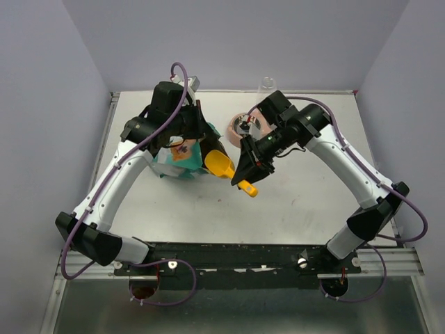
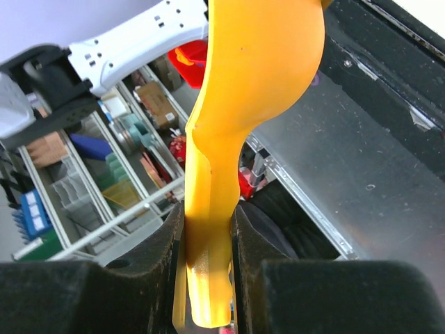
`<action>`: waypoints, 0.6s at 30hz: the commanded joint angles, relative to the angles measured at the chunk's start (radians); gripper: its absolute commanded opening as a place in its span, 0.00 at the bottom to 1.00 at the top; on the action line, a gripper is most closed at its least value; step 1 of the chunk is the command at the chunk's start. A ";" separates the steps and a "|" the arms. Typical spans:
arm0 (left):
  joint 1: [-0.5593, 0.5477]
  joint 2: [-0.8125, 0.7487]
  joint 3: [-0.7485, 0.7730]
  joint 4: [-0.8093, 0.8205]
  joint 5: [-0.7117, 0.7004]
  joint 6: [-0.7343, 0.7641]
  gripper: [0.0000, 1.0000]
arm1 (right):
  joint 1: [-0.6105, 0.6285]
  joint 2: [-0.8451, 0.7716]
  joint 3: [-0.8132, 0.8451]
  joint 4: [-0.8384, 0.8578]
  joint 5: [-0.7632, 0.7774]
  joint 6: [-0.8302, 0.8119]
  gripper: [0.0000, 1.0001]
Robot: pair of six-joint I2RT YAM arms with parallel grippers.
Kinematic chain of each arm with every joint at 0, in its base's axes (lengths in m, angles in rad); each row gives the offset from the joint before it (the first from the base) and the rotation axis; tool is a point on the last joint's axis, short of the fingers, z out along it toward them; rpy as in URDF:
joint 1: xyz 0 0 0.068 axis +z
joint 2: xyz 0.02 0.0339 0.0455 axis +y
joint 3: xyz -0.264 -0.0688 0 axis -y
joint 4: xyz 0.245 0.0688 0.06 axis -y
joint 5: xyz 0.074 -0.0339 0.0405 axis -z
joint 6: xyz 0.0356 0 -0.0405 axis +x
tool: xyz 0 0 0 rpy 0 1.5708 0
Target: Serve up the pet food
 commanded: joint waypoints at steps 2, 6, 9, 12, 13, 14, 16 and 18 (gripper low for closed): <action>-0.022 -0.048 -0.004 0.104 0.052 -0.047 0.00 | 0.003 0.087 0.058 -0.085 0.034 0.114 0.01; -0.028 -0.055 -0.022 0.114 0.058 -0.070 0.00 | 0.002 0.177 0.154 -0.085 0.019 0.119 0.01; -0.028 -0.053 -0.022 0.122 0.057 -0.084 0.00 | 0.002 0.228 0.201 -0.085 0.062 0.108 0.01; -0.028 -0.038 0.001 0.102 0.058 -0.084 0.00 | 0.002 0.269 0.209 -0.085 0.064 0.104 0.01; -0.028 -0.033 0.010 0.094 0.058 -0.081 0.00 | 0.002 0.271 0.198 -0.073 0.070 0.113 0.01; -0.028 -0.030 0.013 0.091 0.058 -0.078 0.00 | 0.002 0.277 0.194 -0.066 0.073 0.119 0.01; -0.028 -0.030 0.012 0.093 0.057 -0.075 0.00 | 0.002 0.305 0.218 -0.076 0.103 0.117 0.01; -0.028 -0.030 0.010 0.090 0.046 -0.072 0.00 | 0.002 0.340 0.243 -0.085 0.085 0.099 0.01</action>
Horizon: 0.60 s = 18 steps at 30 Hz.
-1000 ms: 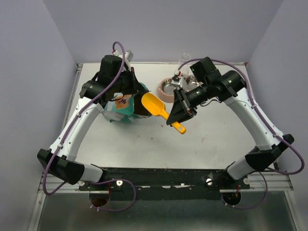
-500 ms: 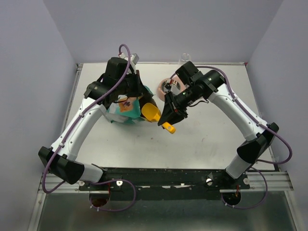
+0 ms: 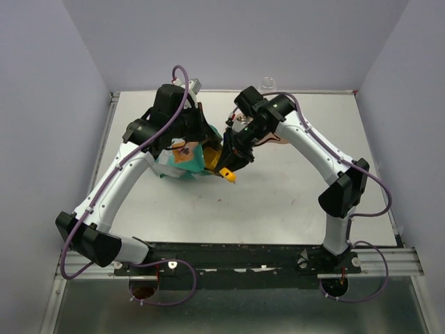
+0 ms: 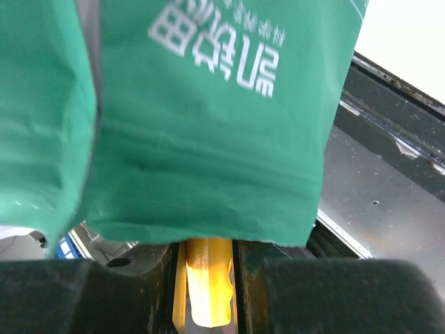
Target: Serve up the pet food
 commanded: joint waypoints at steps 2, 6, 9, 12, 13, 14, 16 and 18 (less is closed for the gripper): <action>-0.010 -0.025 0.040 0.073 0.042 -0.018 0.00 | 0.004 0.077 0.069 -0.060 0.036 0.002 0.01; -0.010 -0.025 0.040 0.069 0.029 -0.023 0.00 | 0.004 0.125 0.060 -0.009 0.036 -0.011 0.01; -0.008 -0.025 0.035 0.064 0.025 -0.026 0.00 | 0.001 0.143 0.054 0.028 0.090 -0.015 0.01; -0.010 -0.021 0.038 0.049 0.012 -0.017 0.00 | -0.002 0.180 0.073 0.041 0.079 -0.023 0.01; -0.010 -0.019 0.040 0.043 0.005 -0.014 0.00 | -0.002 0.188 0.071 0.054 0.088 -0.023 0.01; -0.010 -0.020 0.035 0.040 -0.001 -0.012 0.00 | -0.002 0.189 0.073 0.075 0.092 -0.023 0.01; -0.008 -0.017 0.029 0.038 -0.004 -0.015 0.00 | -0.002 0.203 0.079 0.106 0.133 -0.018 0.01; -0.010 -0.011 0.029 0.035 -0.004 -0.018 0.00 | -0.002 0.235 0.111 0.106 0.147 -0.027 0.01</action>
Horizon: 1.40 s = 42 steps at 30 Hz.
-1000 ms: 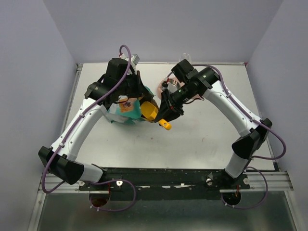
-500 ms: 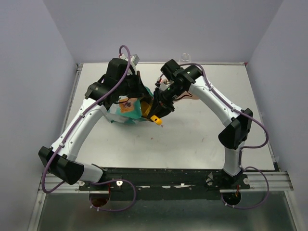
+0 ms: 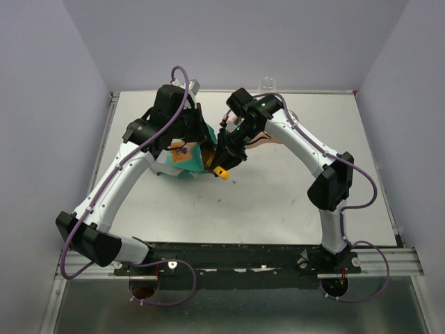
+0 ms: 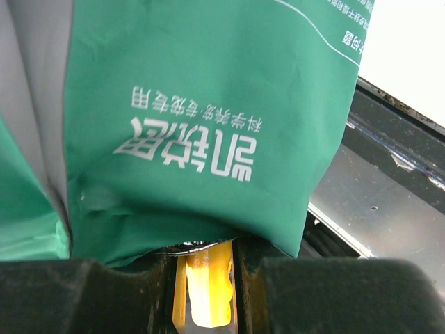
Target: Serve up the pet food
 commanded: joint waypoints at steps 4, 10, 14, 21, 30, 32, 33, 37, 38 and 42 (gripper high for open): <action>-0.010 -0.006 0.040 0.055 0.025 -0.028 0.00 | -0.002 0.147 0.082 0.181 0.162 0.007 0.01; -0.010 0.008 0.064 0.048 0.042 -0.031 0.00 | -0.003 0.082 -0.016 0.309 0.161 0.001 0.01; -0.010 0.014 0.069 0.052 0.056 -0.034 0.00 | -0.010 0.047 -0.037 0.315 0.154 -0.008 0.01; -0.004 0.017 0.104 0.031 -0.001 -0.036 0.00 | -0.011 -0.066 -0.094 0.202 0.142 -0.140 0.01; 0.073 0.010 0.104 0.046 -0.012 -0.068 0.00 | -0.011 -0.371 -0.369 0.163 0.066 -0.271 0.01; 0.080 0.007 0.104 0.045 -0.022 -0.069 0.00 | -0.011 -0.436 -0.418 0.210 0.024 -0.274 0.01; 0.085 0.005 0.101 0.046 -0.029 -0.071 0.00 | -0.011 -0.468 -0.428 0.233 0.023 -0.274 0.01; 0.102 0.007 0.106 0.038 -0.041 -0.074 0.00 | -0.011 -0.611 -0.471 0.370 0.099 -0.235 0.01; 0.105 0.007 0.109 0.037 -0.044 -0.074 0.00 | -0.011 -0.640 -0.491 0.396 0.107 -0.226 0.01; 0.113 0.007 0.120 0.025 -0.049 -0.065 0.00 | -0.011 -0.786 -0.559 0.450 0.336 -0.182 0.00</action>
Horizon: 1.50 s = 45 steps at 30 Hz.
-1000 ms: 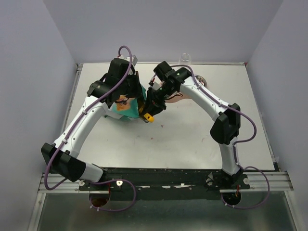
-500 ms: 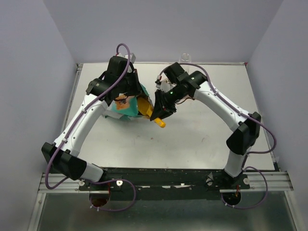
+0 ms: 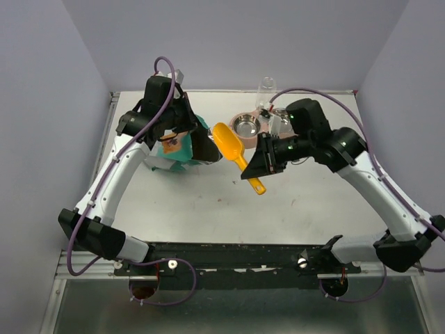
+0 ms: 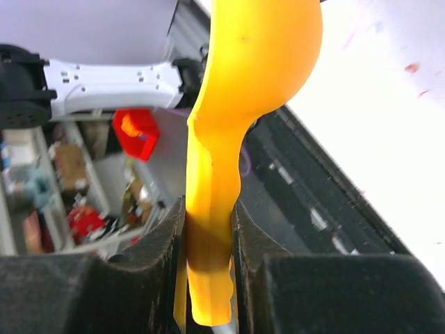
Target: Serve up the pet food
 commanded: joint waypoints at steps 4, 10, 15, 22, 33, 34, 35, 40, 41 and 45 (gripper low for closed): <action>0.017 -0.051 0.052 0.039 -0.001 -0.003 0.00 | -0.018 -0.208 -0.135 0.016 0.520 0.076 0.01; 0.017 -0.089 0.013 0.036 0.013 -0.005 0.00 | -0.041 -0.078 -0.362 0.087 0.643 0.014 0.01; 0.018 -0.130 -0.024 0.039 0.019 0.001 0.00 | 0.011 0.117 -0.470 0.362 0.743 -0.049 0.01; 0.017 -0.189 -0.101 0.064 0.034 -0.008 0.00 | 0.148 0.262 -0.588 0.721 0.789 -0.108 0.01; 0.017 -0.284 -0.196 0.054 0.030 -0.008 0.00 | 0.174 0.404 -0.715 1.034 1.050 -0.183 0.12; 0.017 -0.287 -0.198 0.053 0.030 -0.008 0.00 | 0.174 0.406 -0.727 1.043 1.054 -0.183 0.14; 0.017 -0.294 -0.201 0.051 0.028 -0.006 0.00 | 0.175 0.409 -0.733 1.051 1.050 -0.186 0.15; 0.017 -0.299 -0.210 0.054 0.034 -0.005 0.00 | 0.186 0.417 -0.750 1.062 1.071 -0.189 0.32; 0.017 -0.299 -0.213 0.059 0.034 -0.005 0.00 | 0.187 0.417 -0.752 1.059 1.082 -0.183 0.37; 0.018 -0.305 -0.227 0.067 0.039 -0.002 0.00 | 0.195 0.406 -0.770 1.092 1.084 -0.163 0.50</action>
